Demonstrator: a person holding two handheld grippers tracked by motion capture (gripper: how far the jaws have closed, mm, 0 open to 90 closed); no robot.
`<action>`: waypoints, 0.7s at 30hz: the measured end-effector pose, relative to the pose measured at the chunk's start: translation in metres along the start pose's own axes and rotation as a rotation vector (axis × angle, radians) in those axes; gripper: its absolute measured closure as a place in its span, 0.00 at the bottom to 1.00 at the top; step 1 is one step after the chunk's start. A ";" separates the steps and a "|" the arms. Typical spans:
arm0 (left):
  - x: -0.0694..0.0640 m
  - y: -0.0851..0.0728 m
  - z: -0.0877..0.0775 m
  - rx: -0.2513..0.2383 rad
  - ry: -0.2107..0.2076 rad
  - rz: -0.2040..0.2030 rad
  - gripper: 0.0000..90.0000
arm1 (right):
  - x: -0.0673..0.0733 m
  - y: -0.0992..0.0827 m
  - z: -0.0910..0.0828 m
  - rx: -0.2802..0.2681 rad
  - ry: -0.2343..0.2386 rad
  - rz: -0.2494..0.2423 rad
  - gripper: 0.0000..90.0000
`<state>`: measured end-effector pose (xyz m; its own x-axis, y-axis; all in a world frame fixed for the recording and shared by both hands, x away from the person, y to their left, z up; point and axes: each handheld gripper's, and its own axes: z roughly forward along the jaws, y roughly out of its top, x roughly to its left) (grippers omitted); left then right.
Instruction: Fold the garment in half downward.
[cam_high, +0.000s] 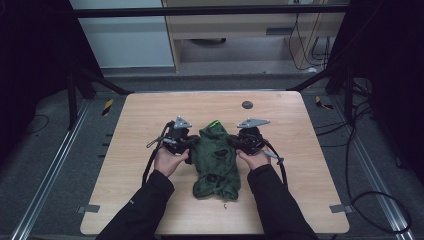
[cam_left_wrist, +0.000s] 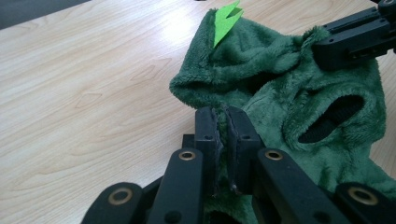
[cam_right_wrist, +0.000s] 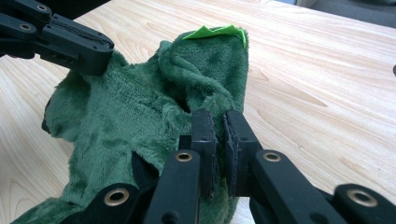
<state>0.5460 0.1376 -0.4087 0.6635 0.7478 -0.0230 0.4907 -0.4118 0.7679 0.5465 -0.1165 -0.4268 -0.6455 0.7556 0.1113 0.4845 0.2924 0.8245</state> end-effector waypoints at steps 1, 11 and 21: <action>-0.001 0.001 0.000 -0.001 0.001 0.000 0.93 | 0.000 0.001 -0.001 -0.001 0.000 -0.002 0.93; -0.004 0.004 -0.007 -0.013 0.006 0.022 0.93 | 0.002 0.005 -0.004 -0.017 -0.004 -0.053 0.94; -0.013 -0.004 -0.019 -0.036 -0.001 0.037 0.93 | 0.013 0.007 -0.013 -0.032 0.004 -0.089 0.94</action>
<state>0.5251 0.1392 -0.3992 0.6812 0.7320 0.0056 0.4449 -0.4201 0.7909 0.5334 -0.1126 -0.4125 -0.6875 0.7251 0.0394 0.4065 0.3393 0.8483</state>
